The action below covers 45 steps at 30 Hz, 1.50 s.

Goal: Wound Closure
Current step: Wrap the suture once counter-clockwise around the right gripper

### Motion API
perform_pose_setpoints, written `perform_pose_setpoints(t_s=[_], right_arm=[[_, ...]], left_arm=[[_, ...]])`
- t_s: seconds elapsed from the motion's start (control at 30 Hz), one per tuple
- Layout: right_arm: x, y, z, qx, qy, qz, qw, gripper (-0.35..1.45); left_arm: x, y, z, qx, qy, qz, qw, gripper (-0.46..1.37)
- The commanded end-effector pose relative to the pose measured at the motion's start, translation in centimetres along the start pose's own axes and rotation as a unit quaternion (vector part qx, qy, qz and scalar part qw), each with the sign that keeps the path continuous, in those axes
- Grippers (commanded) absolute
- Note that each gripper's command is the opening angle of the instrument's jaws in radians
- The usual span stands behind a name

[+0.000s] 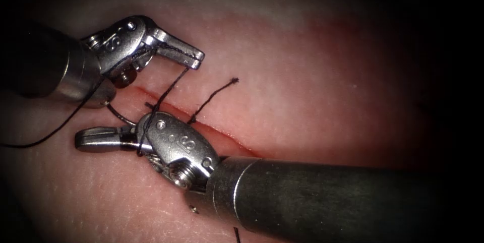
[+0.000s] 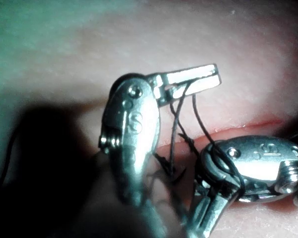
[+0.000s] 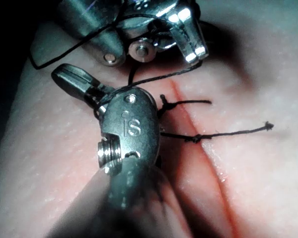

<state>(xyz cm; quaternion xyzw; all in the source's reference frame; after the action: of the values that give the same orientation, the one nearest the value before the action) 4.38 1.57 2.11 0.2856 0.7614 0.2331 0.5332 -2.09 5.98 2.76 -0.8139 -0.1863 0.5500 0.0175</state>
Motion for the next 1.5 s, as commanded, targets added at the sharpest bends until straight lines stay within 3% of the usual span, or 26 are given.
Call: perform_pose_setpoints(t_s=[0.03, 0.3, 0.43, 0.53, 0.7, 0.9, 1.03, 1.3, 1.5], right_arm=[[0.04, -0.03, -0.02, 0.003, 0.017, 0.003, 1.0, -0.35], [0.33, -0.08, -0.32, -0.001, 0.099, 0.011, 0.995, -0.35], [0.49, -0.08, -0.46, -0.048, 0.13, 0.01, 0.99, -0.35], [0.61, -0.05, -0.55, -0.121, 0.178, 0.027, 0.976, -0.35], [0.72, 0.0, -0.62, -0.169, 0.21, 0.036, 0.962, -0.35], [0.71, 0.02, -0.72, -0.171, 0.206, 0.011, 0.963, -0.35], [0.67, 0.04, -0.75, -0.241, 0.193, 0.052, 0.95, -0.35], [0.55, 0.01, -0.78, -0.331, 0.133, 0.123, 0.926, -0.35], [0.53, 0.01, -0.87, -0.367, 0.153, 0.145, 0.906, 0.01]], left_arm=[[-0.02, 0.01, -0.01, -0.006, 0.002, -0.001, 1.0, -0.35], [-0.11, 0.04, -0.13, -0.006, 0.004, -0.003, 1.0, -0.35], [-0.16, 0.1, -0.14, -0.014, 0.001, -0.004, 0.9999, -0.35], [-0.22, 0.16, -0.12, -0.014, -0.006, -0.004, 0.9999, -0.35], [-0.28, 0.23, -0.1, -0.014, -0.015, -0.003, 0.9998, -0.35], [-0.27, 0.3, -0.11, -0.016, -0.018, -0.003, 0.9997, -0.35], [-0.24, 0.34, -0.08, -0.016, -0.02, -0.003, 0.9997, -0.35], [-0.16, 0.44, 0.01, -0.014, -0.029, 0.001, 0.9995, -0.35], [-0.14, 0.54, 0.04, -0.005, -0.059, 0.026, 0.9979, -0.35]])
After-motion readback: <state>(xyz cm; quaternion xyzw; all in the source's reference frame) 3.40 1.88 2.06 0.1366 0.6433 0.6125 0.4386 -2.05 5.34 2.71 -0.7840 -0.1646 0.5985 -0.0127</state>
